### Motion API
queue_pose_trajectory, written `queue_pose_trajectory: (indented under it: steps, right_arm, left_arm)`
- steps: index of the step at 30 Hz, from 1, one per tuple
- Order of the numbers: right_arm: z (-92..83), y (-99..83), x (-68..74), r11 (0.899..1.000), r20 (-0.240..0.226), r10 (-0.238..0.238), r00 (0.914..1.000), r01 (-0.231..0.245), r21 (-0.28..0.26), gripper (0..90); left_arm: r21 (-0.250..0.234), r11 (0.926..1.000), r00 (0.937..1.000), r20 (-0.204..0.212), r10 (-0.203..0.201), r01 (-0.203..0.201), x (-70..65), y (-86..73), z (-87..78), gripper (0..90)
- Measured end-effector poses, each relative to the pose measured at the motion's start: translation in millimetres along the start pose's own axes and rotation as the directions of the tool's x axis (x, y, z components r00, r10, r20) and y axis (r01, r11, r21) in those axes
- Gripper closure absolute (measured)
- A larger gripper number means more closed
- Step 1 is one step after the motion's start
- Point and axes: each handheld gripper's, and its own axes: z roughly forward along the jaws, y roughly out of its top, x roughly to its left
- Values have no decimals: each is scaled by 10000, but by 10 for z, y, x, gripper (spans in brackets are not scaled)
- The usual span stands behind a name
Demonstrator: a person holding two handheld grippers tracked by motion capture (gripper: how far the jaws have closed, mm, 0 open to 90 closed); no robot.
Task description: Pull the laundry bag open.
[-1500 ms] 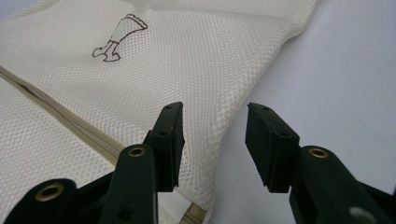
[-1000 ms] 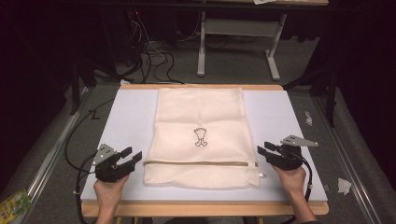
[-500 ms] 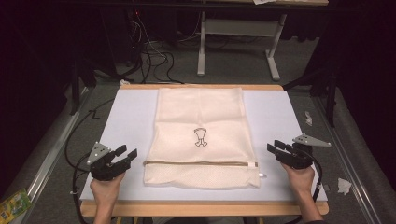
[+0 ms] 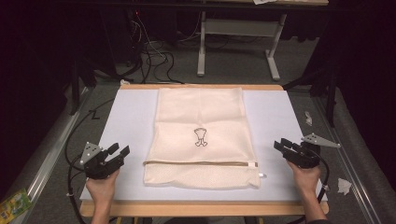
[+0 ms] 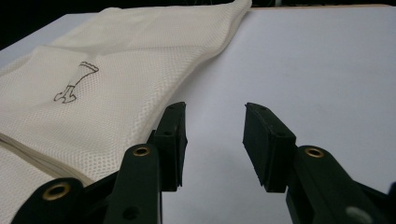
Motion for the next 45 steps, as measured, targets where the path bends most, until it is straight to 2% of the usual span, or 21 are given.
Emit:
queue_pose_trajectory:
  steps: [8, 16, 20, 23, 25, 27, 32, 45]
  right_arm:
    - [-41, -62, -156, 9989, 261, 466, 9986, -465, -48, 596]
    - [-1, -82, -236, 9978, 542, 658, 9964, -663, 58, 593]
    - [33, -103, -264, 9971, 719, 733, 9947, -746, 157, 590]
    - [51, -118, -277, 9964, 801, 802, 9936, -820, 200, 590]
    - [68, -125, -294, 9961, 870, 834, 9927, -856, 220, 589]
    - [87, -134, -315, 9956, 975, 869, 9914, -898, 263, 588]
    - [131, -124, -342, 9935, 1589, 1058, 9816, -1109, 236, 569]
    - [213, -147, -322, 9946, 1969, 773, 9774, -893, 524, 546]
  left_arm:
    - [75, 9998, 9996, -177, -203, 204, 70, 1, 51, 496]
    - [246, 9990, 9983, -458, -362, 373, 134, -32, 139, 496]
    - [439, 9973, 9961, -683, -558, 588, 193, -72, 206, 494]
    - [827, 9956, 9946, -979, -352, 433, 205, -83, 263, 488]
    - [1022, 9940, 9942, -1031, -293, 399, 209, -91, 299, 485]
    - [1038, 9936, 9935, -1089, -335, 449, 216, -94, 321, 484]
    - [1066, 9926, 9895, -1382, -426, 576, 219, -97, 389, 471]
    - [1032, 9935, 9868, -1591, -304, 472, 221, -97, 469, 460]
